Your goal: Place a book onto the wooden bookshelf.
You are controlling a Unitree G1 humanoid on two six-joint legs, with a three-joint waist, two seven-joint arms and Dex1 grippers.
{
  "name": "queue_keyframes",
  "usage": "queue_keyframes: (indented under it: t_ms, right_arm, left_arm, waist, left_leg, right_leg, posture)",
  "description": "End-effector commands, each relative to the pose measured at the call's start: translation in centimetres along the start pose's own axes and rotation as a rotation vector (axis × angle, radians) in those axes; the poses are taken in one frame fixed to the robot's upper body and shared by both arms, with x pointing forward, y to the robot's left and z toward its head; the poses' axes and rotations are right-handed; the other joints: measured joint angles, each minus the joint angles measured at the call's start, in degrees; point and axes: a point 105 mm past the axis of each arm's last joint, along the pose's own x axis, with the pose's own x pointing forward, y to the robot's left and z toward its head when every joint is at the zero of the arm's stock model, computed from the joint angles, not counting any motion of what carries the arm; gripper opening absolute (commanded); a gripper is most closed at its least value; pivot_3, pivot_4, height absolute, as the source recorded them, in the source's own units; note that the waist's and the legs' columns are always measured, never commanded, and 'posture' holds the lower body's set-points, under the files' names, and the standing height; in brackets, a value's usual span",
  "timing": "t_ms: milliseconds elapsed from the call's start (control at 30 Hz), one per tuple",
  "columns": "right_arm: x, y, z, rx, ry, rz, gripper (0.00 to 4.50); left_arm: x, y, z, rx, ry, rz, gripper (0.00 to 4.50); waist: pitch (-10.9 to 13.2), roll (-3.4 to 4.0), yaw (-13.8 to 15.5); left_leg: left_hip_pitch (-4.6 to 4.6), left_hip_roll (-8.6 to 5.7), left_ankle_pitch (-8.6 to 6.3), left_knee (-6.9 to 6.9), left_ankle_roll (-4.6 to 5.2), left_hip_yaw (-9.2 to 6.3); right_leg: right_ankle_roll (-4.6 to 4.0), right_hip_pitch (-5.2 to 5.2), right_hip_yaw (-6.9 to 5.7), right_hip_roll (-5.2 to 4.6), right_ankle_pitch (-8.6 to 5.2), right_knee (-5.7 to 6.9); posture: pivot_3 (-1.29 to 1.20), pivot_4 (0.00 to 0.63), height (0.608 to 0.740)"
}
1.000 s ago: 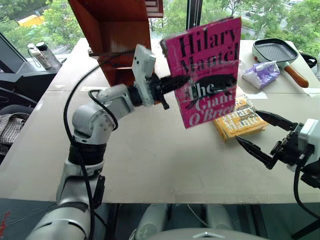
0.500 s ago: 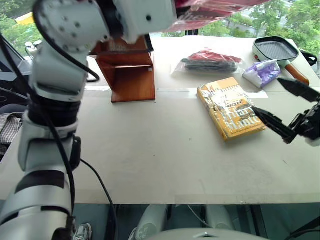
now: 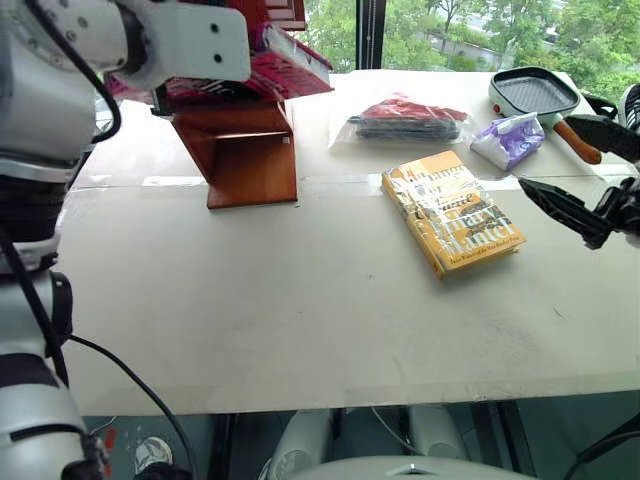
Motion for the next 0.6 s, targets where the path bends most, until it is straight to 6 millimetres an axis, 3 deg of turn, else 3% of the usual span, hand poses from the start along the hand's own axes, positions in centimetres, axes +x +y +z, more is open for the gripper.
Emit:
queue_keyframes:
  t_ms: [33, 333, 500, 533, 600]
  right_arm:
    - [-0.3, -0.2, 0.9, -0.009, -0.028, -0.002, 4.5]
    - [-0.6, -0.8, 1.4, 0.032, -0.068, -0.032, 4.5]
    - [-0.8, -0.6, 1.4, 0.043, -0.06, -0.028, 4.5]
    - [-0.8, -0.6, 1.4, 0.045, -0.061, -0.029, 4.5]
    - [-0.9, -0.6, 1.4, 0.049, -0.061, -0.03, 4.5]
  left_arm:
    - [1.5, 0.1, -2.0, 0.008, 0.159, 0.013, 0.16]
    - [6.5, -1.5, -0.3, -0.085, 0.168, -0.055, 0.16]
    - [6.8, -2.3, 0.5, -0.109, 0.169, -0.094, 0.16]
    - [6.6, -2.1, 0.5, -0.115, 0.17, -0.092, 0.95]
    - [6.3, -1.7, 0.5, -0.127, 0.166, -0.081, 1.54]
  waist:
    - [0.0, 0.03, -0.1]
    - [-0.2, 0.42, 0.0]
    - [-0.3, 0.59, 0.0]
    - [-0.3, 0.59, 0.0]
    - [-0.3, 0.57, 0.0]
  left_leg:
    - [0.06, 0.0, 0.0, 0.01, 0.0, 0.01]
    - [1.09, 0.16, -0.01, 0.04, 0.2, 0.08]
    - [1.08, 0.16, 0.0, 0.06, 0.2, 0.04]
    - [1.06, 0.15, 0.0, 0.06, 0.19, 0.01]
    - [1.04, 0.15, 0.0, 0.06, 0.19, -0.02]
  right_leg:
    - [0.0, 0.0, 0.03, 0.0, 0.0, 0.1]
    - [0.26, 0.71, 0.15, 0.17, -0.16, 0.65]
    - [0.08, 0.69, 0.21, 0.14, -0.04, 0.68]
    - [0.04, 0.68, 0.21, 0.14, -0.02, 0.68]
    - [0.03, 0.66, 0.22, 0.14, -0.01, 0.67]
  posture:
    - [0.0, 0.15, 0.74]
    - [0.0, 0.15, 0.74]
    - [0.0, 0.15, 0.74]
    - [0.0, 0.15, 0.74]
    - [0.0, 0.15, 0.74]
